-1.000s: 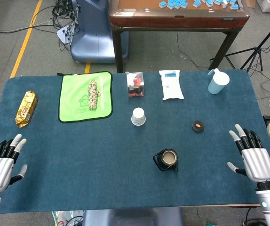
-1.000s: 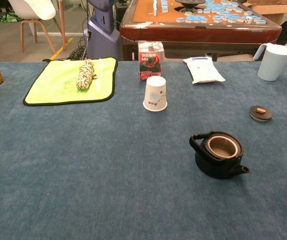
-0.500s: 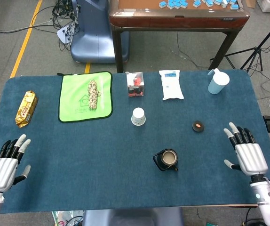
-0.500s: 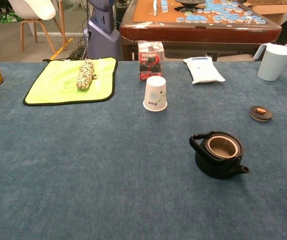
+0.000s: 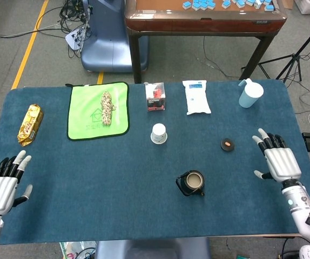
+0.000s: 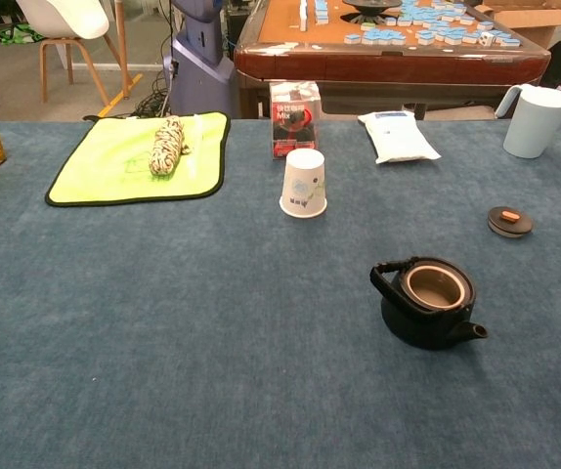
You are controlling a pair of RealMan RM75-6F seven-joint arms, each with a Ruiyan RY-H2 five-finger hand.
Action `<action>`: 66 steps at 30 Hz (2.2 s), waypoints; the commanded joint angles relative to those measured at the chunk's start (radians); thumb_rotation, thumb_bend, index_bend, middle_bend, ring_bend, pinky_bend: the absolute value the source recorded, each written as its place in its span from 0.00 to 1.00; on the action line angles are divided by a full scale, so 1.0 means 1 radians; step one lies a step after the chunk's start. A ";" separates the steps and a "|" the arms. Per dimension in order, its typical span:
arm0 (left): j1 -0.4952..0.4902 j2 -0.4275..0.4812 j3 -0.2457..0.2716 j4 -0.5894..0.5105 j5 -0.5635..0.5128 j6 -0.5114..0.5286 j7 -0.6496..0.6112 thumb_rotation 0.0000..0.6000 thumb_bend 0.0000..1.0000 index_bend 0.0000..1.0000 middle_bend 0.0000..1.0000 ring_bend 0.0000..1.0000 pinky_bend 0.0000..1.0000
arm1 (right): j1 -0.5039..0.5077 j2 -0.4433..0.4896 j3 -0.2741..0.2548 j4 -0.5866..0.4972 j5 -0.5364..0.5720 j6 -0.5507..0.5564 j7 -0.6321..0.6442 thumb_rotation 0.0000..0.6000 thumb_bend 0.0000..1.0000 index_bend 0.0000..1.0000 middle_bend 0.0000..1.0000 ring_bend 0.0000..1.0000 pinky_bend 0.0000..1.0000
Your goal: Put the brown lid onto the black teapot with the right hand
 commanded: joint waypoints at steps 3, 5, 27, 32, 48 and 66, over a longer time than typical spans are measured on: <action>-0.017 -0.002 -0.008 0.012 -0.015 -0.028 -0.005 1.00 0.39 0.00 0.00 0.00 0.00 | 0.061 -0.033 0.022 0.063 0.073 -0.058 -0.025 1.00 0.16 0.24 0.00 0.00 0.00; -0.026 -0.005 -0.012 0.019 -0.025 -0.043 -0.007 1.00 0.39 0.00 0.00 0.00 0.00 | 0.084 -0.053 0.024 0.098 0.103 -0.085 -0.032 1.00 0.16 0.26 0.00 0.00 0.00; -0.097 -0.026 -0.030 0.132 -0.082 -0.172 -0.106 1.00 0.39 0.00 0.00 0.00 0.00 | 0.290 -0.194 0.000 0.322 0.346 -0.258 -0.163 1.00 0.16 0.26 0.00 0.00 0.00; -0.107 -0.033 -0.028 0.157 -0.080 -0.183 -0.124 1.00 0.38 0.00 0.00 0.00 0.00 | 0.332 -0.219 -0.011 0.357 0.404 -0.278 -0.194 1.00 0.16 0.26 0.00 0.00 0.00; -0.136 -0.057 -0.023 0.239 -0.085 -0.231 -0.189 1.00 0.38 0.00 0.00 0.00 0.00 | 0.429 -0.343 -0.050 0.522 0.490 -0.344 -0.227 1.00 0.16 0.26 0.00 0.00 0.00; -0.139 -0.072 -0.012 0.303 -0.085 -0.244 -0.254 1.00 0.38 0.00 0.00 0.00 0.00 | 0.483 -0.410 -0.086 0.606 0.536 -0.384 -0.227 1.00 0.16 0.26 0.00 0.00 0.00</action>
